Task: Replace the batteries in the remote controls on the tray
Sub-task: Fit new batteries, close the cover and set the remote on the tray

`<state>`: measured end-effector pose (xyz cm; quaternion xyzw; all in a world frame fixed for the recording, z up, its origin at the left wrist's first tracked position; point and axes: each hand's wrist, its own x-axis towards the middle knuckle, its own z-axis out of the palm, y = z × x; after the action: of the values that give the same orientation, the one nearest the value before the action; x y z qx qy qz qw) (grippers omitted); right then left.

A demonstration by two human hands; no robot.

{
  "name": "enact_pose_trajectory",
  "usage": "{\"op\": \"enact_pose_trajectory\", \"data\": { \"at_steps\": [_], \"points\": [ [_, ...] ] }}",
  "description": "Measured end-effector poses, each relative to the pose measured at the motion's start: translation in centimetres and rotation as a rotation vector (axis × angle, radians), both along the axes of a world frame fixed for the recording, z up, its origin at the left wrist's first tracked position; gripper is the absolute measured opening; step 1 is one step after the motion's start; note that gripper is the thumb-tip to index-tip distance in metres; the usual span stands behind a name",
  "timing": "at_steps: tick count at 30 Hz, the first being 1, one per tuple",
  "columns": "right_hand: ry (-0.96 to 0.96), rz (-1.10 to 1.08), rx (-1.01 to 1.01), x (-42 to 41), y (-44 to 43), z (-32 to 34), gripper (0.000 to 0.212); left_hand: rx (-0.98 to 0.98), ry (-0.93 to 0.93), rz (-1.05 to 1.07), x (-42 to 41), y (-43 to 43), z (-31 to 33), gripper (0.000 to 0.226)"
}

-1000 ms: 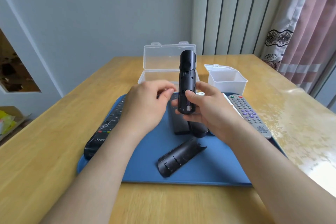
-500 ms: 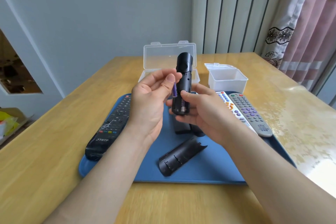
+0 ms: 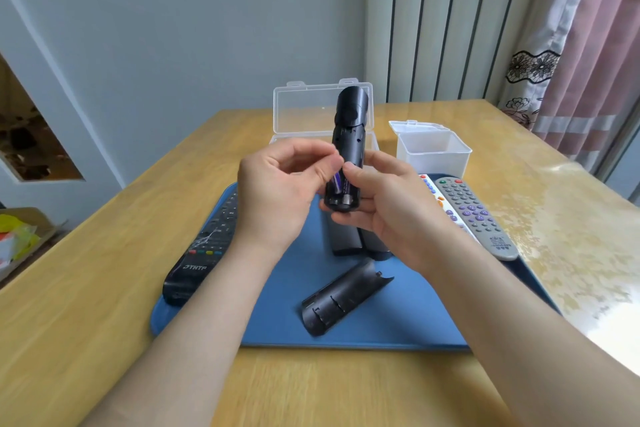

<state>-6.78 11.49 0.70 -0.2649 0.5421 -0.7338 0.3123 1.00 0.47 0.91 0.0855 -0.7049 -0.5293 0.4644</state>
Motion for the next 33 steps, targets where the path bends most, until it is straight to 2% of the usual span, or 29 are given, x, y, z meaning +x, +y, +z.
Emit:
{"op": "enact_pose_trajectory", "data": {
  "at_steps": [2,7,10,13,15,18,20,22,25,27,29,30,31,33],
  "points": [
    [0.019,-0.007,0.003,0.1,0.0,0.1,0.013,-0.106,-0.076,0.048,-0.2,0.4,-0.5,0.011],
    [0.013,-0.011,-0.03,0.3,0.2,0.4,0.02,-0.214,-0.056,0.07,-0.6,-0.4,-1.1,0.014],
    [0.003,-0.012,-0.044,-0.1,0.2,0.3,0.01,-0.443,-0.098,0.132,-0.6,-0.6,-1.7,0.017],
    [-0.025,-0.031,-0.049,-0.8,0.3,0.3,0.015,-0.606,-0.144,0.177,-0.7,-0.7,-1.9,0.021],
    [-0.051,-0.012,-0.062,-1.0,0.4,0.3,0.017,-0.557,-0.196,0.112,-0.6,-1.0,-1.9,0.022],
    [-0.08,0.0,-0.061,-1.6,0.5,0.2,0.026,-0.336,-0.284,-0.09,-0.2,-0.9,-1.1,0.023],
    [-0.031,-0.063,-0.012,-2.2,0.7,0.1,0.034,-0.305,-0.332,-0.079,0.3,-0.7,-0.3,0.018],
    [0.085,-0.142,0.058,-2.8,1.2,0.0,0.034,-0.371,-0.504,-0.112,1.0,-0.5,0.6,0.014],
    [0.258,-0.215,0.13,-3.1,1.5,-0.1,0.031,-0.738,-1.058,-0.214,1.7,0.8,0.8,0.031],
    [0.333,-0.24,0.164,-3.1,1.3,-0.3,0.032,-0.908,-1.21,-0.26,1.3,1.7,0.3,0.034],
    [0.355,-0.245,0.204,-3.1,1.1,-0.5,0.031,-0.879,-1.188,-0.331,1.0,1.8,-0.2,0.023],
    [0.345,-0.239,0.212,-3.0,1.0,-0.5,0.029,-0.794,-1.166,-0.375,1.2,1.4,0.0,0.018],
    [0.315,-0.23,0.216,-3.0,1.1,-0.6,0.028,-0.651,-1.131,-0.439,1.5,1.0,0.3,0.015],
    [0.233,-0.197,0.193,-2.8,1.1,-0.5,0.028,-0.281,-0.948,-0.553,2.2,0.4,1.2,0.007]
  ]
}}
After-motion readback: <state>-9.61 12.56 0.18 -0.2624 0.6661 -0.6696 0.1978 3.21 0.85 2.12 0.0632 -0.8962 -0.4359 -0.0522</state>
